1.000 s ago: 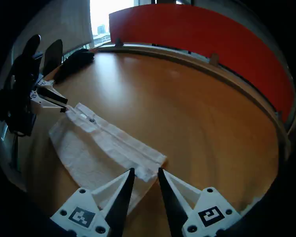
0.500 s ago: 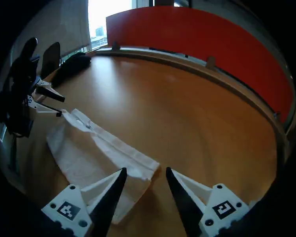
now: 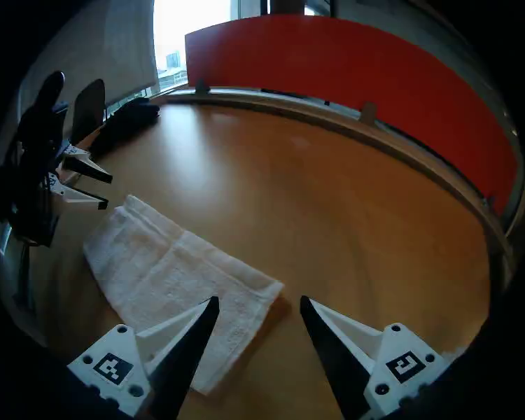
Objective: Fold towel
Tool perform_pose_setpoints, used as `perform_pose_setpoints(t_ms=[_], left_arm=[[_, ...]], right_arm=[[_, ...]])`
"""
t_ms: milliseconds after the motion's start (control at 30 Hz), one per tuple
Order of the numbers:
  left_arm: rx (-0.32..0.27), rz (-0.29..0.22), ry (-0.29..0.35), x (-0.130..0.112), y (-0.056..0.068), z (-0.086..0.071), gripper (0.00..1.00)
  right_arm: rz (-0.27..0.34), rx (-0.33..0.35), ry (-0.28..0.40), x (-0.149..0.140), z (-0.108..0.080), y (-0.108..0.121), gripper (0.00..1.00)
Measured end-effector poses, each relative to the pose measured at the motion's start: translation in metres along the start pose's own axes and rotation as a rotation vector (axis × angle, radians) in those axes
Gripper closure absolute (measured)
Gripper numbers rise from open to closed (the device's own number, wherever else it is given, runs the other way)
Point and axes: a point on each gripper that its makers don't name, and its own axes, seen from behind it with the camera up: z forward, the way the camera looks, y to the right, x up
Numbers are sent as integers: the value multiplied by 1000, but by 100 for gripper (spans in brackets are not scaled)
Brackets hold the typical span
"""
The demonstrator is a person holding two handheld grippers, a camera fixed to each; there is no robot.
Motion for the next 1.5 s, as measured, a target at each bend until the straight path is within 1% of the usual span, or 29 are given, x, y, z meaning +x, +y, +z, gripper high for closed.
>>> perform_pose_setpoints(t_ms=[400, 867, 1067, 1267, 1500], left_arm=[[18, -24, 11, -11, 4, -16, 4], [43, -54, 16, -40, 12, -46, 4], [61, -76, 28, -48, 15, -58, 4], [88, -103, 39, -56, 14, -68, 4], [122, -122, 48, -68, 13, -81, 4]], right_arm=[[11, -1, 4, -12, -15, -8, 10], [3, 11, 7, -31, -36, -24, 10], [-1, 14, 6, -38, -39, -29, 10], [-12, 21, 15, -41, -41, -35, 10], [-22, 32, 12, -47, -42, -38, 10]])
